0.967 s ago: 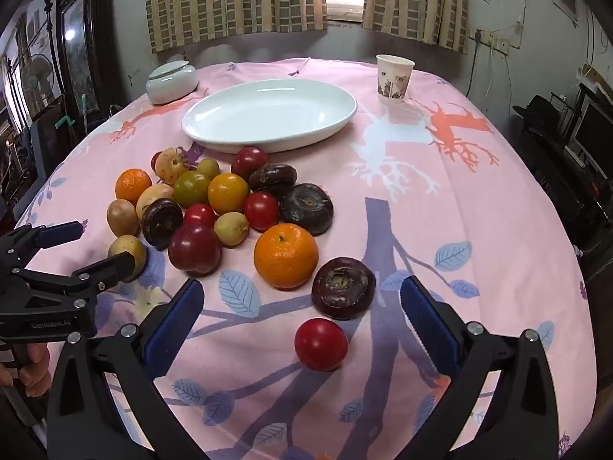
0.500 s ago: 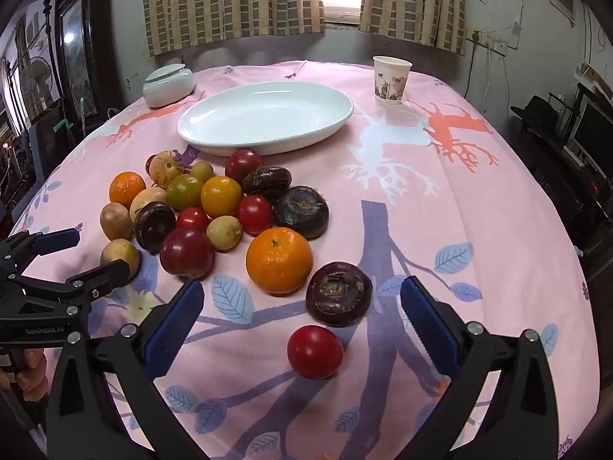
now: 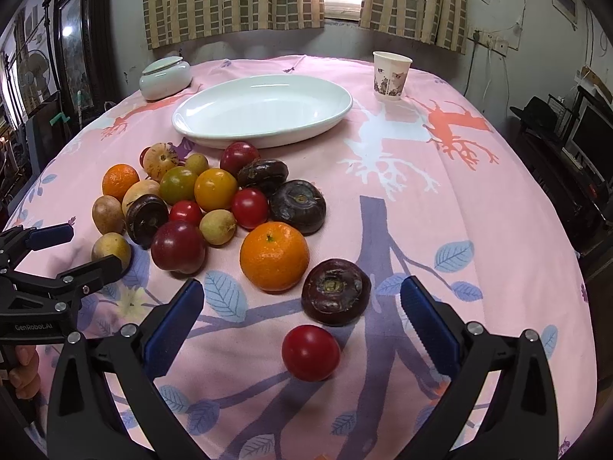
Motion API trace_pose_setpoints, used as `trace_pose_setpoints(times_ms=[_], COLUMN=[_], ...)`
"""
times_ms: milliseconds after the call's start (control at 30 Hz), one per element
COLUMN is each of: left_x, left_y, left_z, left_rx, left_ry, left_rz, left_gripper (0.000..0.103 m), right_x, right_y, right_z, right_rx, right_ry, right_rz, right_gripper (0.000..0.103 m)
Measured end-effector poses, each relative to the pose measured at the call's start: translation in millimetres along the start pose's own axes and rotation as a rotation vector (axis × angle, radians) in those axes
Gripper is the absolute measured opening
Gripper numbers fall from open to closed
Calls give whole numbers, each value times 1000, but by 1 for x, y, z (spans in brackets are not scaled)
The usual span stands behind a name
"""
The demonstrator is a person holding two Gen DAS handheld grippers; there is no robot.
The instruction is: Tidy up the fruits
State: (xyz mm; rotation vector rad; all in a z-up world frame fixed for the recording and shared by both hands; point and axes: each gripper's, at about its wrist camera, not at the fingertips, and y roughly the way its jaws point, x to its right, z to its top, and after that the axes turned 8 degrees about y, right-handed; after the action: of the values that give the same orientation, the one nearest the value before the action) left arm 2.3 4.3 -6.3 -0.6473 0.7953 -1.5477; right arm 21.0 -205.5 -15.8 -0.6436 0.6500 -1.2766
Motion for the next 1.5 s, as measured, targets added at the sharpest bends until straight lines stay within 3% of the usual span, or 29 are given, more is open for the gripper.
trace_pose_setpoints(times_ms=[300, 667, 1500], left_x=[-4, -9, -3], left_y=[1, 7, 2], left_z=[1, -1, -2], left_rx=[-1, -21, -7], left_ry=[-23, -51, -28], left_rz=[-13, 4, 2], left_gripper=[101, 101, 101], right_x=[2, 9, 1], right_y=[2, 15, 4], right_z=[1, 0, -1], right_rx=[9, -47, -6], right_ry=[-6, 18, -11], right_rz=[-12, -13, -22], right_gripper=[102, 102, 102])
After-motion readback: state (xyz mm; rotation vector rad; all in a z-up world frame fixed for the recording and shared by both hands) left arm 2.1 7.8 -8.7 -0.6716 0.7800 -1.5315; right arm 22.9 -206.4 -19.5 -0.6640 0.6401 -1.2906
